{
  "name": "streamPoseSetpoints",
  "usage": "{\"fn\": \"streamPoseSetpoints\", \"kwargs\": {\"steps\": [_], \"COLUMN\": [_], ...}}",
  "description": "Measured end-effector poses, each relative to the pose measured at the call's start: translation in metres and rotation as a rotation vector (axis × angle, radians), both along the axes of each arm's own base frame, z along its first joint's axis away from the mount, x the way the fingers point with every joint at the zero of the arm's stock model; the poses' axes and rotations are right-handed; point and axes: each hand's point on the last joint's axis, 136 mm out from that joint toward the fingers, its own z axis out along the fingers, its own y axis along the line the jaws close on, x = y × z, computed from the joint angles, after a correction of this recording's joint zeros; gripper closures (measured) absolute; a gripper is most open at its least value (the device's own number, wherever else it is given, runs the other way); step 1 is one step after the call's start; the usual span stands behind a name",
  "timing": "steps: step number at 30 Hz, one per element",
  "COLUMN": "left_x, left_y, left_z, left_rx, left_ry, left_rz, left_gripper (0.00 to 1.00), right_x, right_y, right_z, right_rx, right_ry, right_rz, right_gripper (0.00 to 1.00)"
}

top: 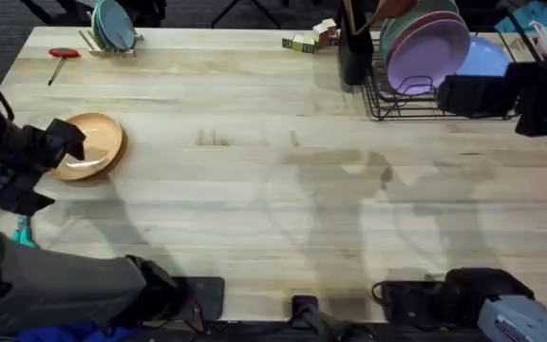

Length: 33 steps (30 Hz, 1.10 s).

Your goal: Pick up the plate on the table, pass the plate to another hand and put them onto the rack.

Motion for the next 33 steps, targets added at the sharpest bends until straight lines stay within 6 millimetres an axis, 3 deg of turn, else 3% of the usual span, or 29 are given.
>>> {"fn": "streamPoseSetpoints", "kwargs": {"steps": [6, 10, 17, 25, 28, 30, 33], "left_x": [0.001, 0.005, 0.008, 0.016, 0.011, 0.012, 0.012], "left_y": [0.0, 0.005, 0.006, 0.005, 0.009, 0.012, 0.01], "left_z": [-0.021, -0.021, -0.021, -0.022, -0.02, -0.016, -0.017], "left_rx": [-0.035, -0.032, -0.039, -0.048, -0.033, -0.026, -0.031], "left_ry": [0.03, 0.029, 0.025, -0.002, 0.019, 0.005, 0.011], "left_rz": [0.004, 0.007, 0.005, -0.005, 0.017, 0.025, 0.025], "left_gripper": [0.007, 0.01, 0.1, 0.555, 0.89, 0.946, 0.948], "right_x": [0.0, 0.0, 0.0, 0.001, 0.005, 0.008, 0.014], "right_y": [0.0, 0.0, 0.0, 0.0, 0.0, 0.0, 0.0], "right_z": [0.0, 0.0, 0.0, -0.002, -0.007, -0.012, -0.018], "right_rx": [0.0, 0.0, 0.0, 0.0, 0.0, 0.0, 0.0], "right_ry": [0.0, 0.0, -0.001, 0.007, 0.031, 0.052, 0.073], "right_rz": [0.0, 0.0, 0.0, 0.0, 0.0, 0.0, 0.0], "right_gripper": [0.007, 0.007, 0.007, 0.007, 0.007, 0.007, 0.007]}}
